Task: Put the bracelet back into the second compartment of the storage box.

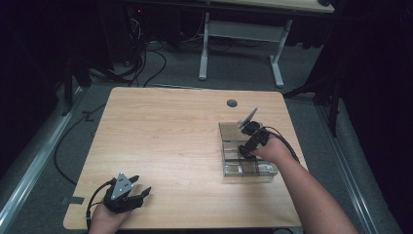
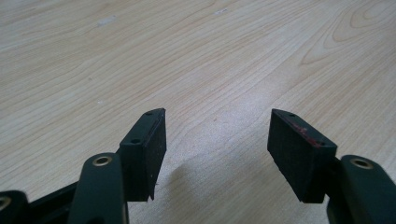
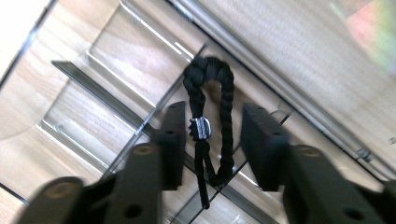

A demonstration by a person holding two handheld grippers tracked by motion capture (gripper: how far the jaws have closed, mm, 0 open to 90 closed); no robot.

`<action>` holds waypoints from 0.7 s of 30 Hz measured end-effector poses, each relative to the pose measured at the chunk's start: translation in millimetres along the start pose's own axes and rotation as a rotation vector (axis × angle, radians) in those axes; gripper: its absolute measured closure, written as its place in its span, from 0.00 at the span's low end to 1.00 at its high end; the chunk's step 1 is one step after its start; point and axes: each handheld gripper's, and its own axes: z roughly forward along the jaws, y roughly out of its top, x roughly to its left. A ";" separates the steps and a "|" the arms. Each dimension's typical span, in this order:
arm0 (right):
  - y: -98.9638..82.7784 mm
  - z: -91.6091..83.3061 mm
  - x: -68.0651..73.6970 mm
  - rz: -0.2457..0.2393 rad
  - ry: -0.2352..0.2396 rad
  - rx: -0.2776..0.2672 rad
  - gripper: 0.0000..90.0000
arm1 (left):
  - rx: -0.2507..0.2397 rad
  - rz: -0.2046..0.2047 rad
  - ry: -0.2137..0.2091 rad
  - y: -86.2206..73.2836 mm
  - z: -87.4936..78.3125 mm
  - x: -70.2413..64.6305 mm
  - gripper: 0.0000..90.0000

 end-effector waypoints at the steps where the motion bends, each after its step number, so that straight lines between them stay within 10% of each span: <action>1: 3.7 -2.8 3.5 -0.016 -0.015 -0.013 0.84 | 0.000 0.000 0.000 0.0 0.0 0.0 0.42; 7: 15.2 -2.9 11.2 -0.049 -0.049 -0.038 1.00 | -0.008 -0.002 -0.002 -0.3 -0.2 0.0 0.42; 21: 17.3 12.4 12.4 -0.028 -0.074 -0.006 0.97 | -0.008 -0.004 -0.002 -0.3 -0.2 0.2 0.42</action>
